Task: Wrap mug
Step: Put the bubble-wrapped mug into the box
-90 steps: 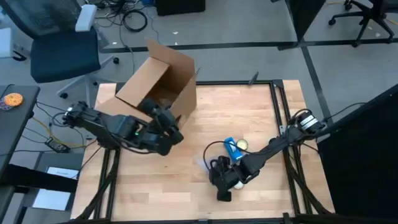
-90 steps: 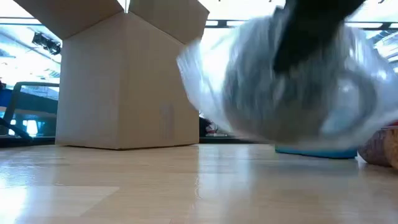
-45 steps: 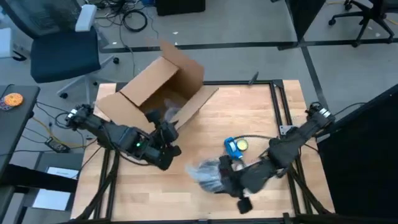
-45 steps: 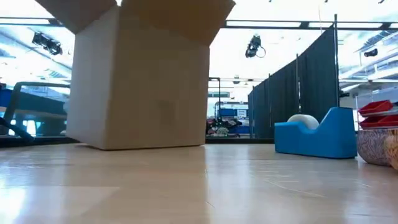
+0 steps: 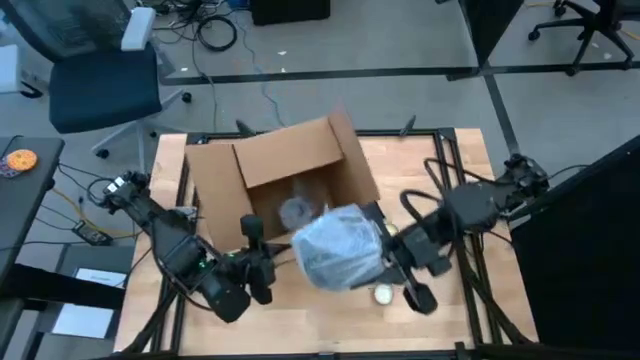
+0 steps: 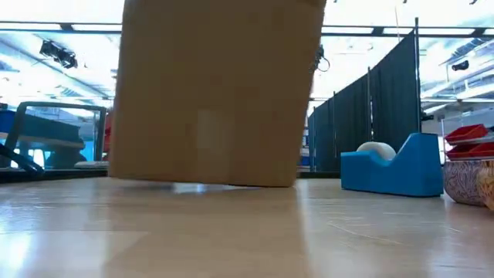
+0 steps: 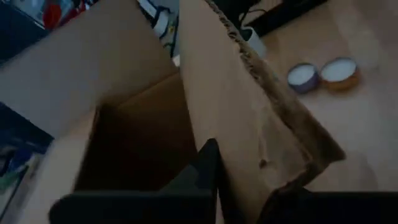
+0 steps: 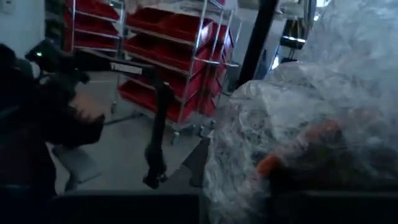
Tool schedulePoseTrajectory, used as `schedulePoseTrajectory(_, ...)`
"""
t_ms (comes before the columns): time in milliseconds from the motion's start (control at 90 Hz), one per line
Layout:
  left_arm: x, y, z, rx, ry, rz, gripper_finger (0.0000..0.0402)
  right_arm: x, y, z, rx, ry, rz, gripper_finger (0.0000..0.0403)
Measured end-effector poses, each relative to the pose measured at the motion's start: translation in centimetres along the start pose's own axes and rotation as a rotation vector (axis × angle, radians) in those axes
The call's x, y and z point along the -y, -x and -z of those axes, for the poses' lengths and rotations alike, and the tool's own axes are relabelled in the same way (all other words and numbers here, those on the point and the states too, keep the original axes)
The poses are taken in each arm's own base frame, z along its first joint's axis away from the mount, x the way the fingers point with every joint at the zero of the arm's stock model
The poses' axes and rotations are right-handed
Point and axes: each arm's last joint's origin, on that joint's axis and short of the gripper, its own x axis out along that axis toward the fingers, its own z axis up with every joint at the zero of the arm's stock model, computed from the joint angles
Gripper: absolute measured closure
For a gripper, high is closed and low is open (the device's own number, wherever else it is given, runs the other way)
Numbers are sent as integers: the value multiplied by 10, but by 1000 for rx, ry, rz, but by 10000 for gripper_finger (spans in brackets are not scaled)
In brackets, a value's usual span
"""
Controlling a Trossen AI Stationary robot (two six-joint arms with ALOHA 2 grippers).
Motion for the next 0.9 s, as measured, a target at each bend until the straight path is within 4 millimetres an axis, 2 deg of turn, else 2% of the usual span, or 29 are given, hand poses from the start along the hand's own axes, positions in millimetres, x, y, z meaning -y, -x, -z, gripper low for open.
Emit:
schedulePoseTrajectory(256, 0, 0, -11, 74, -58, 35, 401, 46, -13, 27, -70, -29, 105, 398)
schedulePoseTrajectory(456, 4, 1, -17, 121, -68, 84, 401, 66, -14, 37, -100, -45, 100, 398)
schedulePoseTrajectory(600, 6, 4, -20, 150, -70, 122, 401, 74, -19, 66, -285, -139, 71, 398)
schedulePoseTrajectory(678, 8, 7, -21, 166, -64, 132, 401, 78, -20, 89, -431, -257, 62, 398)
schedulePoseTrajectory(900, 15, 19, -22, 197, -71, 165, 401, 85, -10, 125, -727, -466, 98, 398)
